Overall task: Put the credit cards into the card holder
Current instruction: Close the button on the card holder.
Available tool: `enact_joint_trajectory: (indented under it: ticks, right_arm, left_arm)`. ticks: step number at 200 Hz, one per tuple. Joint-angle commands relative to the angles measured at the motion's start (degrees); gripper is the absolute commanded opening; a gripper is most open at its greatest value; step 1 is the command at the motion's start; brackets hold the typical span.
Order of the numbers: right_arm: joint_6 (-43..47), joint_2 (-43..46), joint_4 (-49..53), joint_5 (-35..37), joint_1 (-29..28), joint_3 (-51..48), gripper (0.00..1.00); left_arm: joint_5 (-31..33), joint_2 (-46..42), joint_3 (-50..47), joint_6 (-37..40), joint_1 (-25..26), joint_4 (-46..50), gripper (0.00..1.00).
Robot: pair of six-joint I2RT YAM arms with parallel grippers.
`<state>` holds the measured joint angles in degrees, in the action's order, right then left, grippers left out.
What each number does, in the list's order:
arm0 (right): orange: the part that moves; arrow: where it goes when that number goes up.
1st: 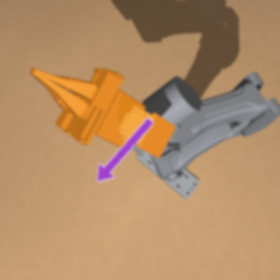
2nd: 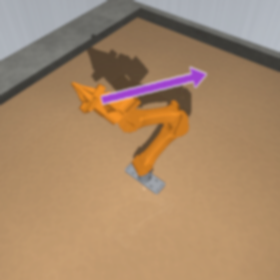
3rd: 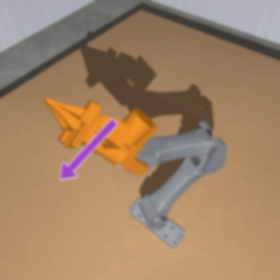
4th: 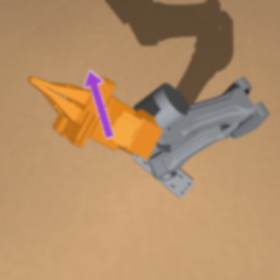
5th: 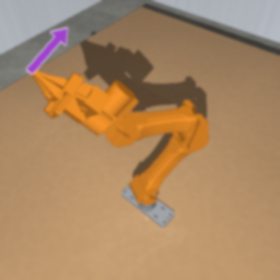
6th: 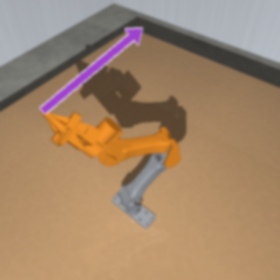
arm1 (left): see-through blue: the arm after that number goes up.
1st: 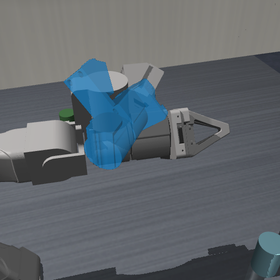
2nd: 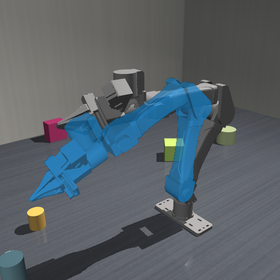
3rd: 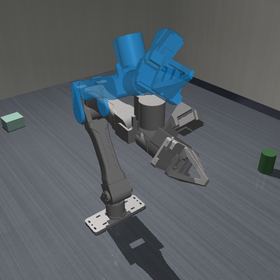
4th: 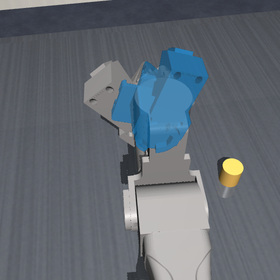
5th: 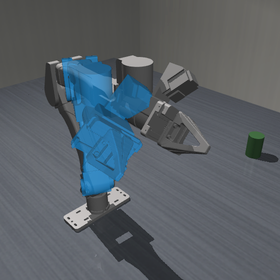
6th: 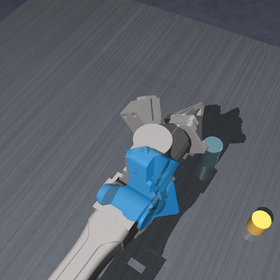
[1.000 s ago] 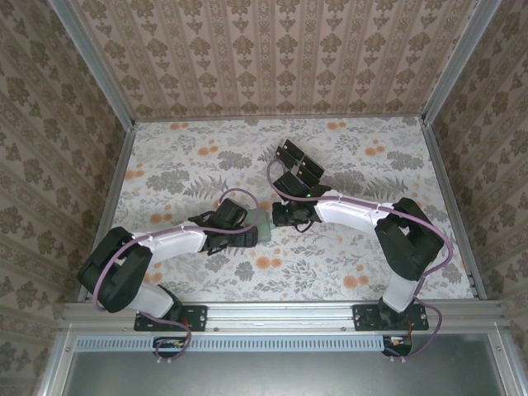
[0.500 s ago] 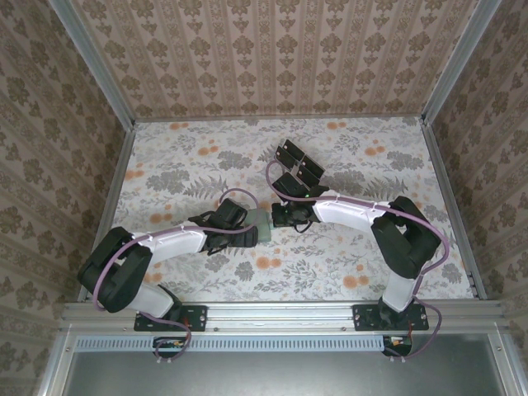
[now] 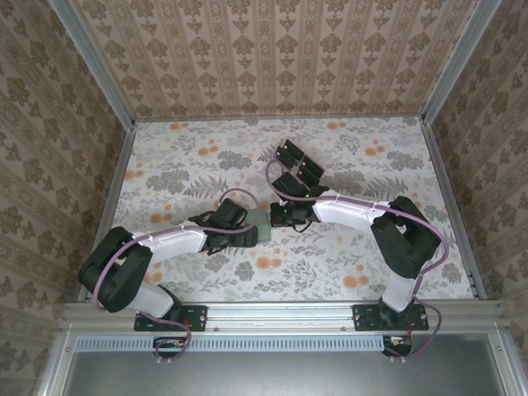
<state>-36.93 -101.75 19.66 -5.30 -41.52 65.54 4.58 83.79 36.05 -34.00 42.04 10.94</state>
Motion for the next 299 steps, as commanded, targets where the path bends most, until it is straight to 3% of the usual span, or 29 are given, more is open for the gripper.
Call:
enact_joint_trajectory:
  ticks: [1,127,172,230,266,299]
  right_arm:
    - [-1.6,1.9,-1.7,-3.5,-0.1,2.0,0.00]
    - [-4.3,-6.0,-6.8,-9.5,-1.3,5.9,0.00]
    - [-5.1,-8.9,-8.1,-9.0,-1.4,5.1,0.00]
    - [-5.7,-8.7,-9.3,-8.2,-1.5,2.8,0.00]
    - [-5.7,-8.6,-9.6,-8.3,-1.4,2.3,0.00]
    - [-5.7,-8.3,-9.5,-8.3,-1.5,2.3,0.00]
  left_arm:
    - [-1.4,4.7,-2.5,0.7,-0.6,0.7,1.00]
    - [-2.8,5.4,-2.7,1.2,-0.5,-0.8,1.00]
    - [-2.7,1.4,-2.6,0.6,-1.1,-0.1,1.00]
    - [-2.8,-7.1,0.1,-3.0,-7.7,1.9,1.00]
    - [-2.9,-3.6,4.9,-2.3,-11.5,0.9,1.00]
    - [-4.6,1.1,7.9,-1.2,-12.0,-0.9,1.00]
